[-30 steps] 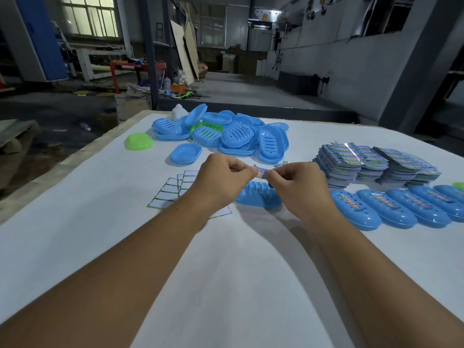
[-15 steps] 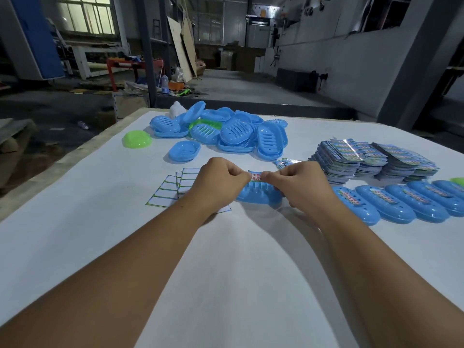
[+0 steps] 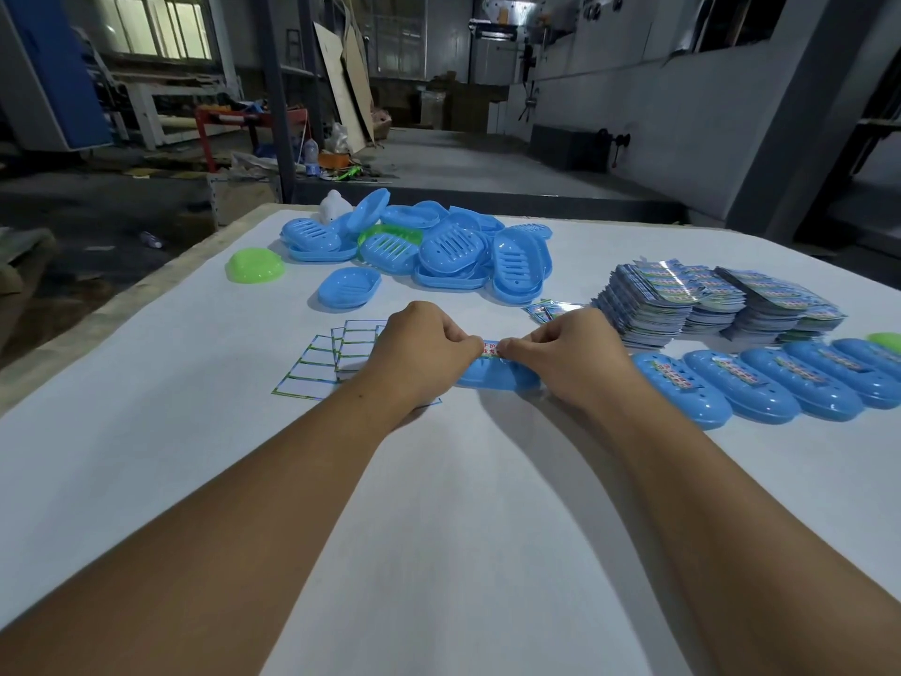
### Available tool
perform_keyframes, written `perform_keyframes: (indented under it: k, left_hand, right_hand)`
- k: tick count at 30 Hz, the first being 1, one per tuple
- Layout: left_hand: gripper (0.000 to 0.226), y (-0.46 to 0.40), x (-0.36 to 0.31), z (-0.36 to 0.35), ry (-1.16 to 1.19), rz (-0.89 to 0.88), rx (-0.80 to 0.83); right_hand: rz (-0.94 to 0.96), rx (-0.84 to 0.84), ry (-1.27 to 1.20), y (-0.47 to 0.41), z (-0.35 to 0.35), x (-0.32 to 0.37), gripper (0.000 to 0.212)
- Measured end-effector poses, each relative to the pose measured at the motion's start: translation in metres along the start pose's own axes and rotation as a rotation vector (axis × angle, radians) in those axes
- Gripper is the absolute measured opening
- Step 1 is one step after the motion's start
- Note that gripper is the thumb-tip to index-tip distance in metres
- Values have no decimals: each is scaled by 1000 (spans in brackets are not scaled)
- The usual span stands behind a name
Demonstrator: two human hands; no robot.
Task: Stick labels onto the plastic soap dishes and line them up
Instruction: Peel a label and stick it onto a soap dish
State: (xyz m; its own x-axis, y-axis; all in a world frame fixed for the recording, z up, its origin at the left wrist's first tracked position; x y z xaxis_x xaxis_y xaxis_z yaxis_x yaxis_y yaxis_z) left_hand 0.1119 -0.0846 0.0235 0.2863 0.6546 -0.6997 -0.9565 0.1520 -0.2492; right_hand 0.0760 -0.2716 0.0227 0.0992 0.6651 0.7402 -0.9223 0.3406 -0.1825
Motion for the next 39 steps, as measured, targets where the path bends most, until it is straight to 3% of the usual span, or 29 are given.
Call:
perform_keyframes:
  k: [10, 20, 24, 28, 31, 34, 36, 39]
  left_hand:
    - [25, 3, -11, 1, -153, -59, -55]
    - [26, -1, -34, 0, -470, -206, -110]
    - [26, -1, -31, 1, -417, -197, -123]
    - [31, -1, -20, 2, -311, -159, -125]
    - [28, -1, -18, 1, -280, -165, -108]
    - [15, -1, -19, 7, -209, -155, -142]
    - [10, -1, -19, 14, -158, -140, -187]
    - [7, 0, -17, 18, -135, -141, -218]
  right_hand:
    - [0, -11, 123, 5, 2, 9, 33]
    - [80, -119, 399, 9, 5, 28, 39]
    - [75, -123, 424, 8, 6, 29, 37]
    - [30, -105, 375, 7, 7, 19, 48]
    - [148, -45, 312, 12, 0, 27, 42]
    - [266, 135, 206, 22, -17, 41, 45]
    - [317, 237, 272, 30, -28, 47, 45]
    - [324, 238, 438, 34, -29, 45, 51]
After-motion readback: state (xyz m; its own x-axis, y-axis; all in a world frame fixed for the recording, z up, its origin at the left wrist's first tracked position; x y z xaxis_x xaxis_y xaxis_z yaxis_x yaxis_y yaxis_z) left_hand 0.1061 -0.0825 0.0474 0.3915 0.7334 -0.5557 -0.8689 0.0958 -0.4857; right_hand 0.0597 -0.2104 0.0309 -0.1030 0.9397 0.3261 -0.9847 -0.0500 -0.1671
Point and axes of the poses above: each hand's wrist, its own y-axis away from the middle knuckle, its own z-axis out of the back of the hand, x = y × z, the point moved 9 cm from there along -y, towards the middle knuckle, and after that the axes turned 3 degrees about -z, right-handed, at the moved point
